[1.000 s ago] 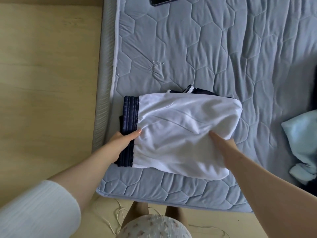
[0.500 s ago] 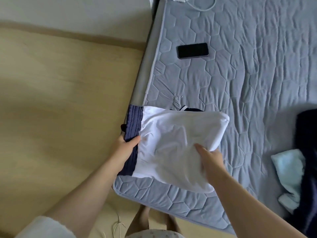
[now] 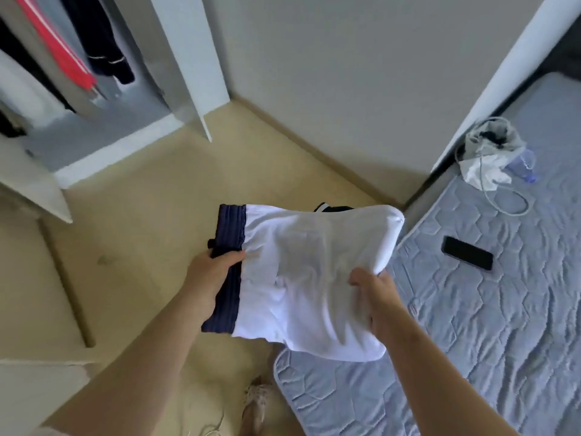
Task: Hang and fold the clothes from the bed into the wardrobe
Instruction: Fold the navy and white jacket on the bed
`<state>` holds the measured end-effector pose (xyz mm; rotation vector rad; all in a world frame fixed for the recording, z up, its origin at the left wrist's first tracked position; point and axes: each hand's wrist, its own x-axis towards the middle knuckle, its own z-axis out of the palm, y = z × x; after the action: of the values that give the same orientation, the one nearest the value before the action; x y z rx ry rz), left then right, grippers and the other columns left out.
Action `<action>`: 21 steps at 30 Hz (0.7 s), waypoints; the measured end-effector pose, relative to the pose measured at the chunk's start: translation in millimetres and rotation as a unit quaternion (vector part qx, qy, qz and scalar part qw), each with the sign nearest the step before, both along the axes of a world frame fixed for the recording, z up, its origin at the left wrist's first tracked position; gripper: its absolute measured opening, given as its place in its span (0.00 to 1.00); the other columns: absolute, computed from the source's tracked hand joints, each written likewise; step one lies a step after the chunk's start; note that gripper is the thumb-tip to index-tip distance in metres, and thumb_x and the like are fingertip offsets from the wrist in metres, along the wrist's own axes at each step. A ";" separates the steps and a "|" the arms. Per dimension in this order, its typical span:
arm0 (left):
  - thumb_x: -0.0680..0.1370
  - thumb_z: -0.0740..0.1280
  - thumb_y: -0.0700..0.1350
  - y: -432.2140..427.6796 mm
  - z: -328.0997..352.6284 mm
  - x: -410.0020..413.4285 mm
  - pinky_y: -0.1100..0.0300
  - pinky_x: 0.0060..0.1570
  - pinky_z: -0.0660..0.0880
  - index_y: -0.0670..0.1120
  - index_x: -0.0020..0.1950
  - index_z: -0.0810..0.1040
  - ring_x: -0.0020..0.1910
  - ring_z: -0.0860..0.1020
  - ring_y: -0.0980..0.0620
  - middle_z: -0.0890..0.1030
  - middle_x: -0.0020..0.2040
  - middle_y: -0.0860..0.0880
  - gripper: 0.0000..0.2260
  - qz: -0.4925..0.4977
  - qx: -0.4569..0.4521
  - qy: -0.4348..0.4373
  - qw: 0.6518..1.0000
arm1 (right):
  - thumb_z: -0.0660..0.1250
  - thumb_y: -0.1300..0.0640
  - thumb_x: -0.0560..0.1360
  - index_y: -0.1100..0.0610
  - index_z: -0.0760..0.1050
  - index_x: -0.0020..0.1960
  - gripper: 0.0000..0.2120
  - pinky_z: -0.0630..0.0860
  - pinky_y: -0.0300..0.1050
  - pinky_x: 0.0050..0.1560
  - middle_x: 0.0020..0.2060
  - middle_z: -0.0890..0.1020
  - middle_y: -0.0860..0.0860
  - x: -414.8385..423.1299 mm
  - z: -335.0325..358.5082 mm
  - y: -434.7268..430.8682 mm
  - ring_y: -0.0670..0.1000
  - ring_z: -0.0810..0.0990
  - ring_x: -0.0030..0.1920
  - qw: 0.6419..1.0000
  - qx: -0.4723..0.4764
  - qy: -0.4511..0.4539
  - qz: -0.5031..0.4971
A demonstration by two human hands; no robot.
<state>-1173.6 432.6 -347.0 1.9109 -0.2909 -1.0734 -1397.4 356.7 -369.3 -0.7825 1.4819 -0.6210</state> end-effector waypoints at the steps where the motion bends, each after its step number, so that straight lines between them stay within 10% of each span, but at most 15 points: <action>1: 0.73 0.71 0.45 5.4 12.1 16.1 0.64 0.24 0.71 0.47 0.43 0.78 0.26 0.78 0.52 0.79 0.34 0.48 0.04 0.020 -0.007 -0.002 1.000 | 0.65 0.64 0.65 0.58 0.75 0.38 0.03 0.71 0.37 0.25 0.28 0.76 0.53 20.3 14.2 -3.9 0.52 0.74 0.29 1.000 -0.010 -0.004 0.025; 21: 0.69 0.74 0.47 68.9 222.6 408.9 0.54 0.41 0.74 0.41 0.55 0.77 0.46 0.78 0.42 0.81 0.48 0.41 0.18 0.233 -0.159 -0.018 0.959 | 0.64 0.60 0.69 0.61 0.74 0.49 0.09 0.71 0.47 0.43 0.42 0.78 0.59 460.7 235.8 -28.1 0.57 0.76 0.40 0.936 -0.143 -0.078 0.313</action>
<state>-764.7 501.5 -124.4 1.5994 -0.0231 -0.6325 -936.7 328.6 -133.4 -1.3279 0.9228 -0.3968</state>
